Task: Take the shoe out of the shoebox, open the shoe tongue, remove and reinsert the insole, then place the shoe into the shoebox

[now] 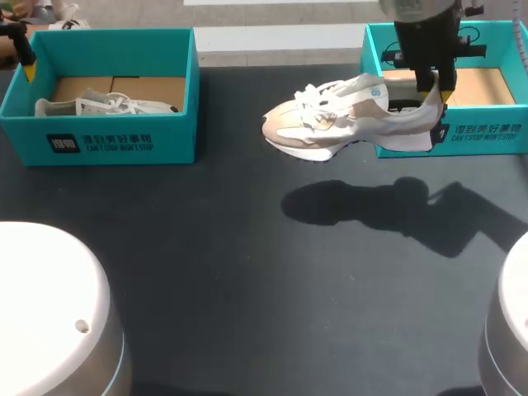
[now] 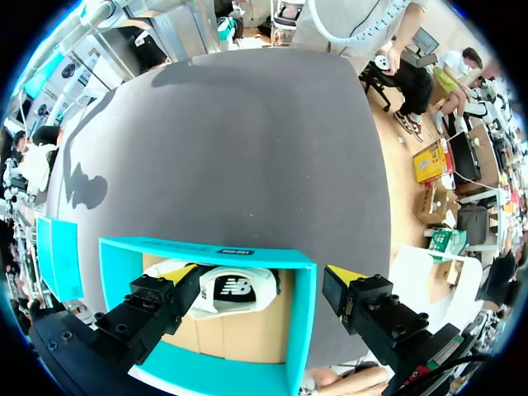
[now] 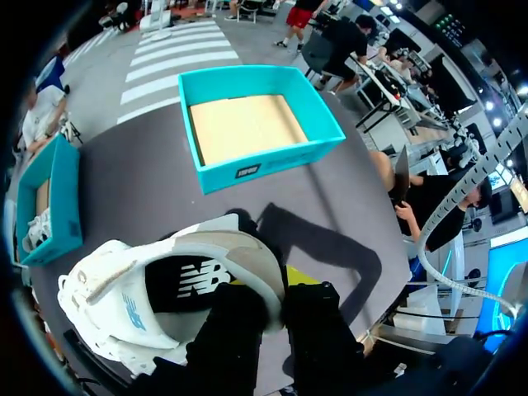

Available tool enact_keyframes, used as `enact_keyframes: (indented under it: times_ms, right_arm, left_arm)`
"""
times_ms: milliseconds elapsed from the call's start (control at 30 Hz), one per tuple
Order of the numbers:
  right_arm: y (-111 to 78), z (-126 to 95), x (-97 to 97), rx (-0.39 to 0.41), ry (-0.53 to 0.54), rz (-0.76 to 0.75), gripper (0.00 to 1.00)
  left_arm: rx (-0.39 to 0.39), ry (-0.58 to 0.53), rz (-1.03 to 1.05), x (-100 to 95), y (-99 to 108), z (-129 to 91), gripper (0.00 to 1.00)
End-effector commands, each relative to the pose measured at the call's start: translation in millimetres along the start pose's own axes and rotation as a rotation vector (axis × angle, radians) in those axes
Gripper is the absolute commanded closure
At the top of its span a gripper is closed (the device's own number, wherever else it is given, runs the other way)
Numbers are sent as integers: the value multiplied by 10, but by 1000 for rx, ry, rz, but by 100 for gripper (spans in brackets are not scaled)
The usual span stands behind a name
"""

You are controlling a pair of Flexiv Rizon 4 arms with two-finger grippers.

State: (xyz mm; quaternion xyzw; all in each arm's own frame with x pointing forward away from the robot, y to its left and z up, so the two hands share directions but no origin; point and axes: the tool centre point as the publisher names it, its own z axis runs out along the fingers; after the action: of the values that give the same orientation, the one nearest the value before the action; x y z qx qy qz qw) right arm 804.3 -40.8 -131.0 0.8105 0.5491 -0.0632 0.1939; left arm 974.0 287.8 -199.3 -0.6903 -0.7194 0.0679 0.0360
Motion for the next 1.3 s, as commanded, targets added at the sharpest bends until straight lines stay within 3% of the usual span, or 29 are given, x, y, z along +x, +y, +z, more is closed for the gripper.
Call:
enact_keyframes:
  times_ms: [33,100,133,367,600,833,967,1300]
  right_arm:
    - [5,-2,-15,0,4,0,100]
    - [5,-2,-15,0,4,0,100]
    - [-83,-16,17,-14,-7,-8,100]
    - [-783,-103,185,-52,-38,33,100]
    - [-1521,-258,485,-74,-24,27,100]
    - [-2113,-239,712,-39,-32,43,100]
    - [-2285,-182,766,-3,-35,87,100]
    - [-2285,-182,766,-3,-35,87,100]
  left_arm:
    - [-1,2,0,2,-6,-2,0]
    - [-1,2,0,2,-6,-2,0]
    - [-1,2,0,2,-6,-2,0]
    - [-1,2,0,2,-6,-2,0]
    - [-1,2,0,2,-6,-2,0]
    - [-1,2,0,2,-6,-2,0]
    - [-1,2,0,2,-6,-2,0]
    - [-1,2,0,2,-6,-2,0]
